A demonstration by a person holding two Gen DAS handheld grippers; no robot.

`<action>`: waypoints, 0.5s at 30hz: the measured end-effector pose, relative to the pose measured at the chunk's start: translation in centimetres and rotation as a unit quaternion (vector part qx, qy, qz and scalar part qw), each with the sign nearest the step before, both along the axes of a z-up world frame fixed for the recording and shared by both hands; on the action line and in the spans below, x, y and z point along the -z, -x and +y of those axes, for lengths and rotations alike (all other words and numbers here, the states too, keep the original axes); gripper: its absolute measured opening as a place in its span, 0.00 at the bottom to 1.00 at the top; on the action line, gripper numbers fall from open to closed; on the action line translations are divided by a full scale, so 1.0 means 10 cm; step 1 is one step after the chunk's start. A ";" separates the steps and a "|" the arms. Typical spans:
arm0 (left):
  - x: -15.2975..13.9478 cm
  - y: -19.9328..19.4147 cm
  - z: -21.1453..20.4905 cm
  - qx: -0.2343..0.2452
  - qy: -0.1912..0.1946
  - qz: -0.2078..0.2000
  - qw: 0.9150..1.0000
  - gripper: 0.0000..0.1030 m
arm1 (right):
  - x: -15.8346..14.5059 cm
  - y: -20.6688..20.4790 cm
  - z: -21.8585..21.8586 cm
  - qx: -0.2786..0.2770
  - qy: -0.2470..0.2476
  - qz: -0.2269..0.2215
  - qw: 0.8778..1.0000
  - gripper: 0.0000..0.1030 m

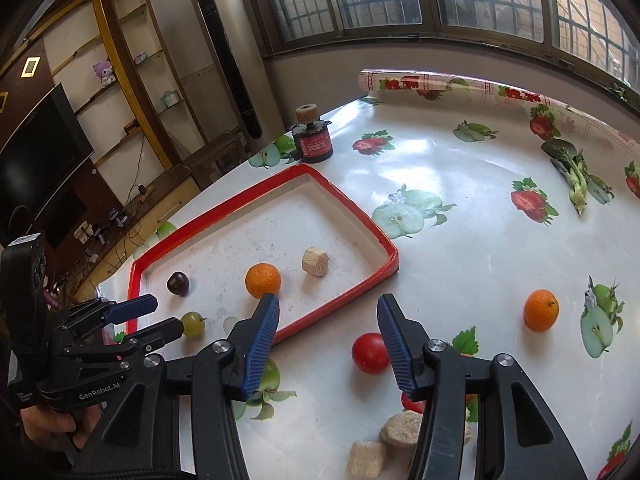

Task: Organize fruits
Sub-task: 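Open both grippers to release the grape and block into the tray, then move both grippers back toward the wooden blocks beside the tray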

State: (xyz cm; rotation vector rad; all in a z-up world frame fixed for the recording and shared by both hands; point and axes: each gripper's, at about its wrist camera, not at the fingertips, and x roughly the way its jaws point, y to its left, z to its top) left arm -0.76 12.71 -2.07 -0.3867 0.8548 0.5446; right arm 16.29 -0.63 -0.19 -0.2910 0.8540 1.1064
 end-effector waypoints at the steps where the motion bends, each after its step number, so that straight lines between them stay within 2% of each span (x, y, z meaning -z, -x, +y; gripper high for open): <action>1: -0.01 0.00 -0.02 0.002 0.000 -0.001 1.000 0.52 | 0.00 0.00 -0.04 0.003 -0.001 0.000 1.000 0.51; 15: -0.05 -0.15 -0.33 0.039 0.002 -0.004 0.999 0.52 | -0.01 -0.15 -0.75 0.058 -0.011 0.004 0.998 0.54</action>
